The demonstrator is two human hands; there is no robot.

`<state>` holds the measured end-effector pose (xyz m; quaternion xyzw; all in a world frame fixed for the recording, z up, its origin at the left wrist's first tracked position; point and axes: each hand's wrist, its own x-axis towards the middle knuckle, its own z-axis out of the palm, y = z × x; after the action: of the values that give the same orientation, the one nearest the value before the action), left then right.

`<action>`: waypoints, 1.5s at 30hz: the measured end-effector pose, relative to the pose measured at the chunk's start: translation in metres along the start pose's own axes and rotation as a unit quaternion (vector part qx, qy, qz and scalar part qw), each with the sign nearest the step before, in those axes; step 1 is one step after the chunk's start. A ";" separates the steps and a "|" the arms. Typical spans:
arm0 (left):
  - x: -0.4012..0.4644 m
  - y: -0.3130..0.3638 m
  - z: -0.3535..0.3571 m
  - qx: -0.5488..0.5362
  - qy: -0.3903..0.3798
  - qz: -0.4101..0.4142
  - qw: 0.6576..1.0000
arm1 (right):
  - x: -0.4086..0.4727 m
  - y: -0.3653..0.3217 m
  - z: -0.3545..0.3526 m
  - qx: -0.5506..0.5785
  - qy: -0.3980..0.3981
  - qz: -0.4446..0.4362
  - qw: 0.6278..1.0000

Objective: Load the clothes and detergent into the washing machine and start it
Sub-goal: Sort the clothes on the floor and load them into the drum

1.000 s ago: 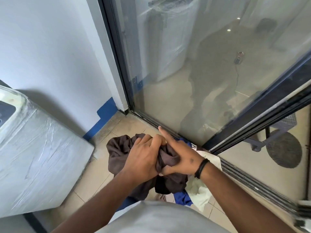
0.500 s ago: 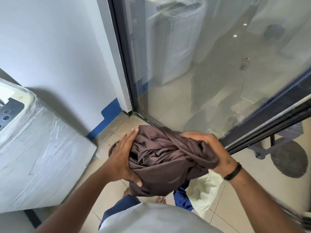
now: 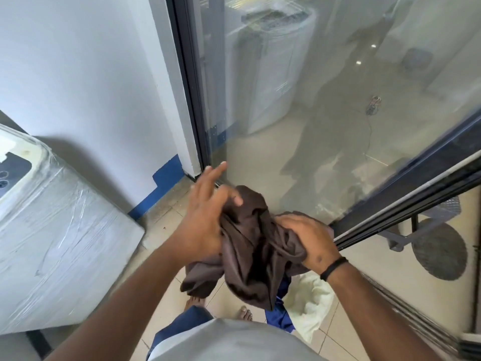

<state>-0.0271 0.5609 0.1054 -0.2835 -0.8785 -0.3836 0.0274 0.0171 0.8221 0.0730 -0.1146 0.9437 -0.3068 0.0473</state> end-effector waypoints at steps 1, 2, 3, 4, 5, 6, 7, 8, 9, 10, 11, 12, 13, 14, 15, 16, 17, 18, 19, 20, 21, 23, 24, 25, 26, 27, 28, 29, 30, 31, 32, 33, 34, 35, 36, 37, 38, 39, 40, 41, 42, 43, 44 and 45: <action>0.007 0.014 0.010 0.014 -0.065 -0.034 0.997 | 0.003 -0.012 0.006 0.008 -0.004 -0.010 1.000; 0.012 0.025 0.019 0.039 -0.139 -0.061 0.988 | 0.007 -0.021 0.010 0.017 -0.013 -0.020 1.000; 0.016 0.028 0.027 0.066 -0.191 -0.070 0.977 | 0.013 -0.030 0.012 0.013 -0.001 -0.033 0.999; 0.019 0.025 0.033 0.083 -0.216 -0.057 0.971 | 0.014 -0.036 0.014 0.014 0.023 -0.052 0.998; 0.020 0.021 0.034 0.090 -0.226 -0.048 0.969 | 0.016 -0.041 0.016 0.022 0.058 -0.066 0.996; 0.022 0.020 0.033 0.098 -0.220 -0.044 0.970 | 0.016 -0.044 0.016 0.046 0.086 -0.065 0.993; 0.022 0.020 0.033 0.115 -0.201 -0.043 0.972 | 0.015 -0.046 0.015 0.067 0.107 -0.055 0.990; 0.022 0.020 0.033 0.128 -0.186 -0.050 0.973 | 0.015 -0.047 0.014 0.068 0.121 -0.044 0.989; 0.021 0.022 0.034 0.138 -0.181 -0.060 0.972 | 0.015 -0.044 0.014 0.056 0.116 -0.035 0.991; 0.020 0.024 0.036 0.140 -0.176 -0.068 0.972 | 0.016 -0.044 0.011 0.035 0.080 -0.026 0.996; 0.017 0.022 0.038 0.142 -0.171 -0.071 0.972 | 0.017 -0.043 0.006 0.019 0.021 -0.022 0.999; 0.013 0.019 0.041 0.141 -0.169 -0.072 0.973 | 0.017 -0.043 -0.002 0.011 -0.054 -0.020 0.998; 0.010 0.017 0.042 0.141 -0.173 -0.070 0.972 | 0.018 -0.043 -0.011 0.022 -0.139 -0.017 0.990; 0.008 0.015 0.043 0.142 -0.175 -0.069 0.972 | 0.016 -0.046 -0.022 0.044 -0.210 -0.007 0.977; 0.006 0.014 0.044 0.139 -0.174 -0.072 0.972 | 0.014 -0.048 -0.030 0.060 -0.257 0.006 0.965; 0.006 0.015 0.044 0.136 -0.166 -0.076 0.974 | 0.012 -0.052 -0.035 0.056 -0.271 0.016 0.961; 0.006 0.017 0.044 0.134 -0.157 -0.081 0.975 | 0.010 -0.057 -0.036 0.027 -0.259 0.023 0.965; 0.007 0.020 0.044 0.130 -0.147 -0.082 0.977 | 0.008 -0.061 -0.030 -0.021 -0.231 0.027 0.972; 0.009 0.024 0.044 0.129 -0.136 -0.082 0.979 | 0.008 -0.063 -0.020 -0.069 -0.191 0.029 0.979; 0.010 0.026 0.044 0.131 -0.126 -0.079 0.980 | 0.008 -0.065 -0.009 -0.093 -0.143 0.031 0.985; 0.012 0.028 0.043 0.133 -0.119 -0.075 0.981 | 0.009 -0.064 0.002 -0.088 -0.099 0.036 0.991; 0.013 0.029 0.041 0.146 -0.117 -0.064 0.980 | 0.011 -0.058 0.015 -0.038 -0.046 0.049 0.997; 0.013 0.029 0.039 0.152 -0.124 -0.061 0.979 | 0.013 -0.055 0.017 -0.029 -0.034 0.046 0.998; 0.012 0.028 0.037 0.150 -0.135 -0.058 0.978 | 0.013 -0.053 0.020 -0.040 -0.026 0.034 0.998; 0.010 0.026 0.036 0.144 -0.146 -0.054 0.977 | 0.013 -0.051 0.024 -0.057 -0.019 0.017 0.998; 0.008 0.024 0.034 0.130 -0.156 -0.048 0.978 | 0.014 -0.050 0.027 -0.068 -0.013 0.001 0.998; 0.004 0.021 0.032 0.104 -0.170 -0.043 0.979 | 0.014 -0.050 0.030 -0.072 -0.008 -0.014 0.997; 0.000 0.017 0.029 0.059 -0.183 -0.047 0.980 | 0.015 -0.048 0.032 -0.075 0.001 -0.026 0.997; -0.004 0.012 0.025 -0.005 -0.189 -0.063 0.980 | 0.015 -0.046 0.034 -0.080 0.014 -0.036 0.996; -0.008 0.007 0.019 -0.064 -0.180 -0.081 0.978 | 0.016 -0.042 0.034 -0.085 0.032 -0.041 0.995; -0.011 0.001 0.011 -0.095 -0.158 -0.091 0.979 | 0.015 -0.038 0.033 -0.083 0.050 -0.039 0.994; -0.013 -0.007 0.003 -0.092 -0.134 -0.093 0.982 | 0.013 -0.032 0.029 -0.069 0.063 -0.032 0.995; -0.017 -0.017 -0.003 -0.069 -0.116 -0.095 0.986 | 0.011 -0.026 0.024 -0.045 0.071 -0.026 0.996; -0.022 -0.029 -0.007 -0.046 -0.111 -0.109 0.987 | 0.010 -0.021 0.019 -0.017 0.079 -0.025 0.996; -0.030 -0.045 -0.007 -0.033 -0.119 -0.136 0.983 | 0.009 -0.016 0.013 0.010 0.088 -0.029 0.996; -0.038 -0.060 -0.004 -0.032 -0.135 -0.173 0.975 | 0.008 -0.013 0.006 0.038 0.093 -0.038 0.994; -0.047 -0.075 0.002 -0.038 -0.152 -0.215 0.964 | 0.008 -0.014 -0.001 0.068 0.096 -0.049 0.992; -0.056 -0.087 0.008 -0.043 -0.166 -0.251 0.953 | 0.007 -0.016 -0.008 0.099 0.097 -0.061 0.988; -0.064 -0.097 0.015 -0.047 -0.174 -0.276 0.944 | 0.007 -0.019 -0.015 0.131 0.097 -0.073 0.984; -0.068 -0.102 0.022 -0.062 -0.180 -0.289 0.938 | 0.006 -0.023 -0.021 0.164 0.097 -0.081 0.978; -0.070 -0.103 0.028 -0.097 -0.182 -0.296 0.933 | 0.006 -0.029 -0.027 0.193 0.096 -0.085 0.973; -0.070 -0.101 0.034 -0.141 -0.175 -0.297 0.928 | 0.005 -0.034 -0.030 0.214 0.097 -0.087 0.968; -0.069 -0.098 0.040 -0.180 -0.155 -0.302 0.924 | 0.004 -0.039 -0.032 0.227 0.099 -0.086 0.965; -0.067 -0.096 0.045 -0.211 -0.122 -0.314 0.917 | 0.003 -0.042 -0.034 0.228 0.102 -0.082 0.965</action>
<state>-0.0128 0.5073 -0.0069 -0.0366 -0.8175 -0.5113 -0.2626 0.0165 0.8078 0.1247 -0.1462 0.8359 -0.5266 -0.0500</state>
